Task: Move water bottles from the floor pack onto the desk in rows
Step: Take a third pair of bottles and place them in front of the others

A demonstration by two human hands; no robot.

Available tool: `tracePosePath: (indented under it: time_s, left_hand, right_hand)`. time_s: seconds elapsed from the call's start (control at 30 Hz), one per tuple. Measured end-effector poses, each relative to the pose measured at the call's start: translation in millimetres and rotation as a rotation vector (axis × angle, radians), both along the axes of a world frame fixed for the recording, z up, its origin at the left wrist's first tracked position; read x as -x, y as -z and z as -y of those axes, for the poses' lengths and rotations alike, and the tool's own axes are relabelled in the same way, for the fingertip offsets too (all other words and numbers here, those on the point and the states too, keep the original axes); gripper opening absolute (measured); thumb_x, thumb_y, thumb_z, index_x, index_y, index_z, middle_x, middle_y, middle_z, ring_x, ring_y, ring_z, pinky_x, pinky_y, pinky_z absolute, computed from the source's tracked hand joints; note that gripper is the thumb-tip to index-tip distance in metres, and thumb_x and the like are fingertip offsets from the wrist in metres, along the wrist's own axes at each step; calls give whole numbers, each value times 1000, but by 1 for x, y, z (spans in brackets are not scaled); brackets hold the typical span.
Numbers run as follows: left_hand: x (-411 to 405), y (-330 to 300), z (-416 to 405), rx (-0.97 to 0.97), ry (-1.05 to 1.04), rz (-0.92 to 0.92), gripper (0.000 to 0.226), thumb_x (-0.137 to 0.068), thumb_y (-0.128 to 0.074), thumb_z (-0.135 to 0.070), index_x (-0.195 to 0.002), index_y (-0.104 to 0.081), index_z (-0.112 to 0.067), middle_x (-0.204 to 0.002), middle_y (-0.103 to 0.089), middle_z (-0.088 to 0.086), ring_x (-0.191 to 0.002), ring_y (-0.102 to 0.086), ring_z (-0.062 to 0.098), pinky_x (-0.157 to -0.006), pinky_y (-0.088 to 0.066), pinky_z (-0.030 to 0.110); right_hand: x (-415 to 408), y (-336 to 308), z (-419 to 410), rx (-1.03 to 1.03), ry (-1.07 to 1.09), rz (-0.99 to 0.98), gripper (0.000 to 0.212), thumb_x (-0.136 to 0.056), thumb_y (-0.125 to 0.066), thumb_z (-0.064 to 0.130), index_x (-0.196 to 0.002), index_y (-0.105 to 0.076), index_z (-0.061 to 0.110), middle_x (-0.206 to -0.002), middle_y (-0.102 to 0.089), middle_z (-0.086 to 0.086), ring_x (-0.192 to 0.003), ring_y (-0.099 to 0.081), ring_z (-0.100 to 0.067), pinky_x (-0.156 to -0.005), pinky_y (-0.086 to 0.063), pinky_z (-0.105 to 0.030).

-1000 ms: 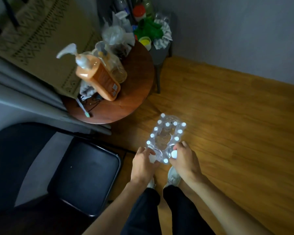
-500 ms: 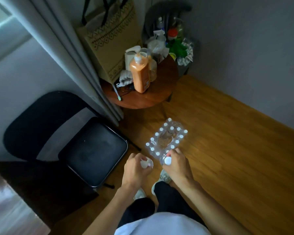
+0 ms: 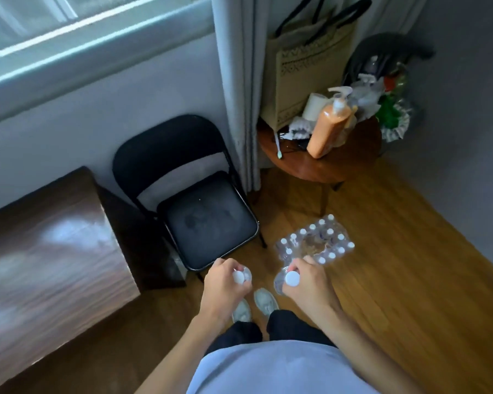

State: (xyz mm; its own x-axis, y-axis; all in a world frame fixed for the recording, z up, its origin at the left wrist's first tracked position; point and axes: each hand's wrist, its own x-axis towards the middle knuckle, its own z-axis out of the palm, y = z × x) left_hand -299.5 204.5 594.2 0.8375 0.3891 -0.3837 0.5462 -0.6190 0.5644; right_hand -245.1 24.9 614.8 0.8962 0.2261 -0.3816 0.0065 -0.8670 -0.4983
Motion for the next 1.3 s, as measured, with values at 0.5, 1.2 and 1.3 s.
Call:
tracePosePath:
  time_s: [0.5,1.2,1.3]
  left_hand:
    - [113,-21,-23,-2,-816,28,24,-77,-78,-37,-91,-64,-25,-94,-60,-9,-79,-58,11,-61,-43,8]
    - [326,-4,-94,24,-1414,-63,26,-67,-82,-32,-86,-63,-28,-93,-59,-10,-82,-59,11,-58,-45,10]
    - [359,-3,-111,23,-1460,-58,29,-67,-83,-34,-89,-64,-28,-94,-59,-10,-85,-61,13,-64,-53,14]
  right_hand:
    - [3,-19,-116,-9,-710,76,30,-76,-78,29,-100,-61,22,-102,-56,4,-86,-56,-14,-71,-52,-17]
    - [203,-23,-300,114,-1372,-27,25,-80,-74,29,-100,-61,23,-98,-53,9,-81,-54,-11,-60,-37,-9]
    - [238,-25,-329,109,-1422,-32,20,-80,-72,26,-94,-59,24,-95,-52,8,-77,-52,-10,-54,-32,-11]
